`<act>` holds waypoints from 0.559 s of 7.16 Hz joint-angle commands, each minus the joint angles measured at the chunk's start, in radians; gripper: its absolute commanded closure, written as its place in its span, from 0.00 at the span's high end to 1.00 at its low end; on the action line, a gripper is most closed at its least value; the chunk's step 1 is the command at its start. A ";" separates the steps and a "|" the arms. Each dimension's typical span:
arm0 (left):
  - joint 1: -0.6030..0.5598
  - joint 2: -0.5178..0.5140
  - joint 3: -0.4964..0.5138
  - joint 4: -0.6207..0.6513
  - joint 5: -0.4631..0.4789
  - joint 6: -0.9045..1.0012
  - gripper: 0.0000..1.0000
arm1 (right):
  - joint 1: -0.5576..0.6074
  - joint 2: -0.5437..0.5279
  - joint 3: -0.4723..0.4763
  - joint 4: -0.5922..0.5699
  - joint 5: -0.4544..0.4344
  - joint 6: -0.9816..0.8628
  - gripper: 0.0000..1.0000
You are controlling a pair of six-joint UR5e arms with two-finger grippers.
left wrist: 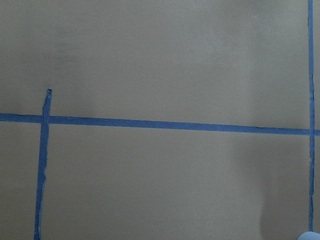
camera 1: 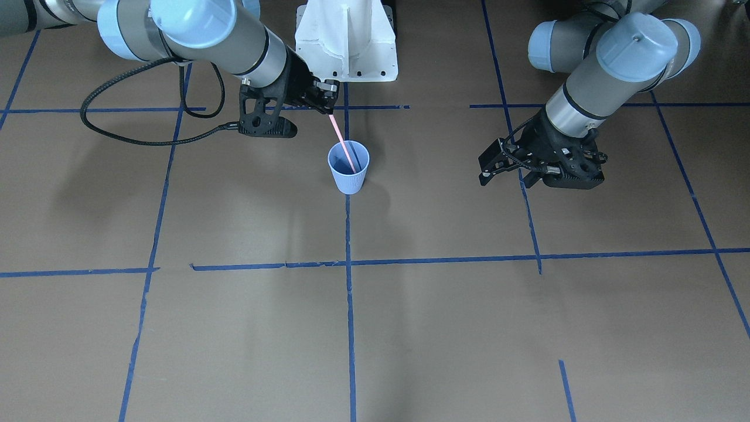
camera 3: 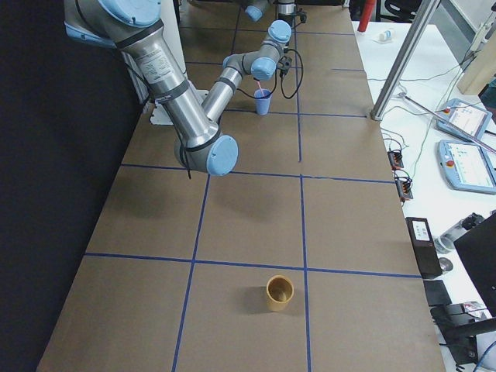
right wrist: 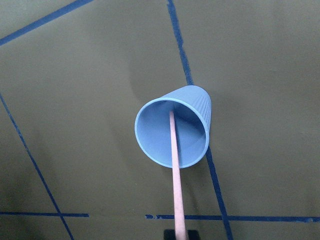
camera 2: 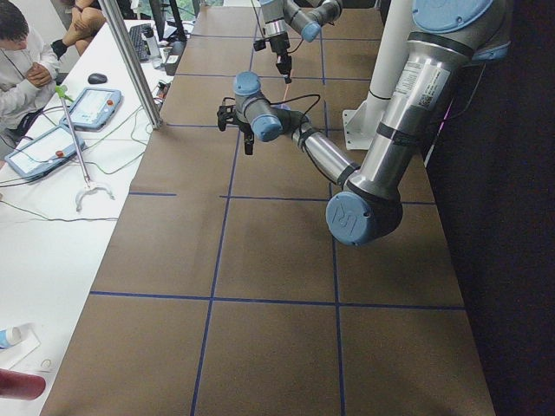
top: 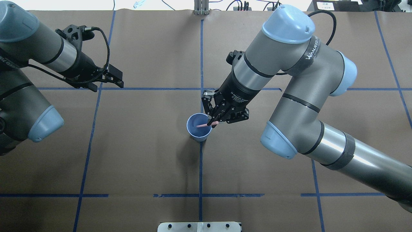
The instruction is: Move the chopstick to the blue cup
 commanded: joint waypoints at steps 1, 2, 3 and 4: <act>0.000 0.000 0.000 -0.001 0.000 0.000 0.99 | -0.004 0.004 -0.017 0.001 -0.001 0.000 0.99; -0.005 0.008 -0.002 0.001 0.001 0.002 0.99 | 0.014 0.002 -0.016 0.001 -0.001 0.000 1.00; -0.017 0.081 -0.033 -0.001 0.001 0.071 0.99 | 0.098 -0.022 0.016 -0.002 0.026 -0.002 1.00; -0.061 0.160 -0.043 -0.002 0.000 0.227 0.99 | 0.181 -0.133 0.118 -0.003 0.031 -0.012 1.00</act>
